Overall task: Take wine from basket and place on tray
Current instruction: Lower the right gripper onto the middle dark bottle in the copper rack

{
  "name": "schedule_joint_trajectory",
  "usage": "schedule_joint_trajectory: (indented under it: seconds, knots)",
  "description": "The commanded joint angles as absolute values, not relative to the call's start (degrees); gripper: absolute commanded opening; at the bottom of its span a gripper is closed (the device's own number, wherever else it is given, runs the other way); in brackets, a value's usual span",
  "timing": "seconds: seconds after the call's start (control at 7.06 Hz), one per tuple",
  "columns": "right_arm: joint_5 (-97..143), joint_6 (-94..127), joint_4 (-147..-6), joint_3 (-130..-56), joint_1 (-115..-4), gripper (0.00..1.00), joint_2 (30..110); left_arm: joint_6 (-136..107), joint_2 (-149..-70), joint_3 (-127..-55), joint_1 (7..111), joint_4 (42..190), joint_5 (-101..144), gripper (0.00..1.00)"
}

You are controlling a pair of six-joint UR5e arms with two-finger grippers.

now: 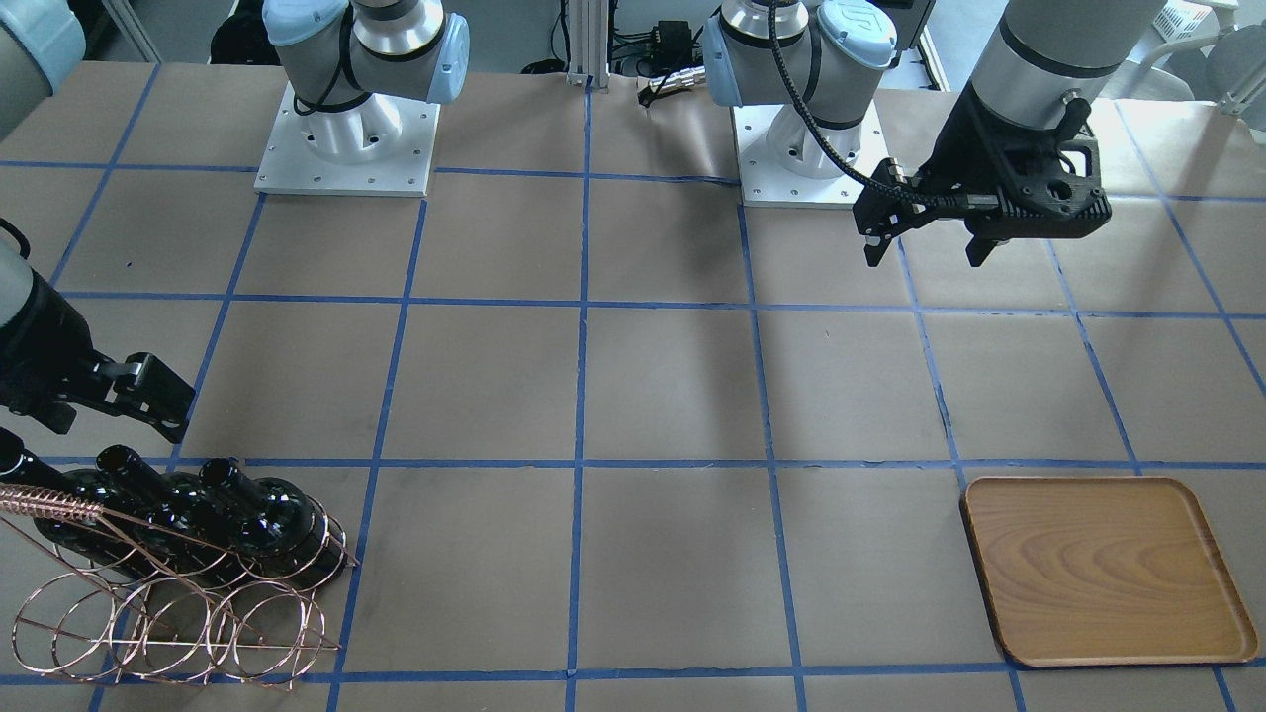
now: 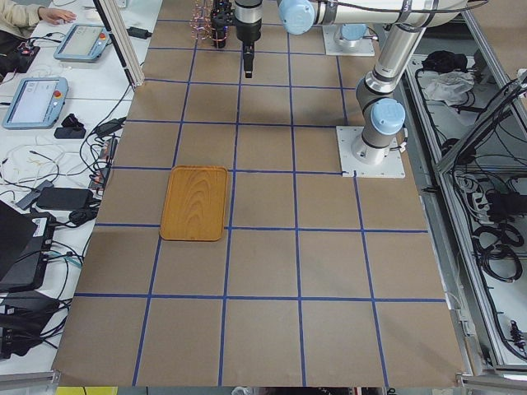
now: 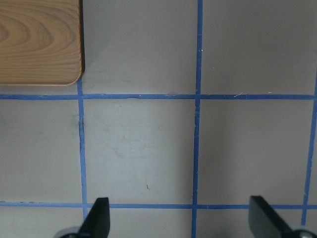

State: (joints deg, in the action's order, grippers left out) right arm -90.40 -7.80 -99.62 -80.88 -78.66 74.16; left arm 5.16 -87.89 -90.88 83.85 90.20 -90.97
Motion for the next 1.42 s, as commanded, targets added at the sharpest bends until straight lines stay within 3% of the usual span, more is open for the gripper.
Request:
schedule_joint_trajectory:
  seconds: [0.0,0.71,0.85,1.28]
  knots:
    - [-90.7,-9.4,-100.5,-81.0,-78.6,0.99,72.2,5.2,-87.9,-90.9,83.8,90.2,-91.0,1.00]
    - [-90.4,-9.4,-103.5,-81.5,-78.6,0.89,69.5,5.2,-87.9,-90.9,83.8,90.1,-91.0,1.00]
    - [-90.4,-9.4,-104.0,-81.5,-78.6,0.79,69.4,5.1,-87.9,-90.9,83.8,90.1,-91.0,1.00]
    - [-90.4,-9.6,-104.0,-81.4,-78.6,0.26,69.4,5.1,-87.9,-90.9,83.8,90.1,-91.0,1.00]
